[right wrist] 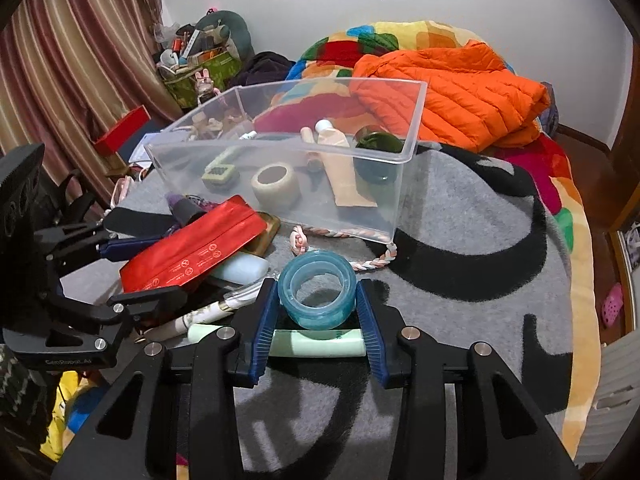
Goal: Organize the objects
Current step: 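Lift the blue tape roll and red pouch toward the clear box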
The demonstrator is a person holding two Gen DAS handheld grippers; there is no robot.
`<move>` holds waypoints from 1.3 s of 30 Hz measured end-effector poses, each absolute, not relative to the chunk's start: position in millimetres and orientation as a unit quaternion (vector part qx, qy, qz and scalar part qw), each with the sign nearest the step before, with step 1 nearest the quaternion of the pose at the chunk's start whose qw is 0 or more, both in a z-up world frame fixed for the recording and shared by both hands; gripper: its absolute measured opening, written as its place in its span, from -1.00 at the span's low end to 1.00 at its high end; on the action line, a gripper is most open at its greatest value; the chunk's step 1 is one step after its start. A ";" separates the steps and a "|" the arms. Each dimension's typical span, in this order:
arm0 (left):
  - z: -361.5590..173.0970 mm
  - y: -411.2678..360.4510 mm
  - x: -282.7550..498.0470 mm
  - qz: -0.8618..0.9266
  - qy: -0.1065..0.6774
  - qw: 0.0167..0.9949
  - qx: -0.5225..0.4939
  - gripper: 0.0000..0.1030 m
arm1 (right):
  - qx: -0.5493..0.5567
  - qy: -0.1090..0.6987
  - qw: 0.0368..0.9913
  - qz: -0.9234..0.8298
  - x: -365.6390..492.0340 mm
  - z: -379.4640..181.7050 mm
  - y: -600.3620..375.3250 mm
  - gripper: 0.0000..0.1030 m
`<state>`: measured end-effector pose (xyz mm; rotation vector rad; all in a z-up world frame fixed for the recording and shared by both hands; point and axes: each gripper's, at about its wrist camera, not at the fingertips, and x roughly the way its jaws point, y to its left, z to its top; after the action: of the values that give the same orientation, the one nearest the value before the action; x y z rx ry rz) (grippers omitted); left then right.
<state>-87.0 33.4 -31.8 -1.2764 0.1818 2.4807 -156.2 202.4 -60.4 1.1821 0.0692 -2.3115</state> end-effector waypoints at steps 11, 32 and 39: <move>-6.2 14.4 -62.3 0.898 0.017 0.152 -0.412 0.04 | 0.413 0.014 0.277 -0.867 -147.3 -40.2 204.3 -0.29; 37.1 -10.4 -98.8 0.937 -0.013 0.076 -0.339 0.04 | 0.347 -0.006 0.276 -0.896 -183.3 10.7 178.9 -0.29; 39.0 -14.0 -120.8 0.932 -0.015 0.076 -0.354 0.04 | 0.366 -0.004 0.257 -0.894 -214.5 2.2 168.6 -0.29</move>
<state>-120.8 -14.0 39.0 -1.0630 -0.0462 2.7945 -214.5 168.6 2.2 0.9920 -0.0114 -2.4261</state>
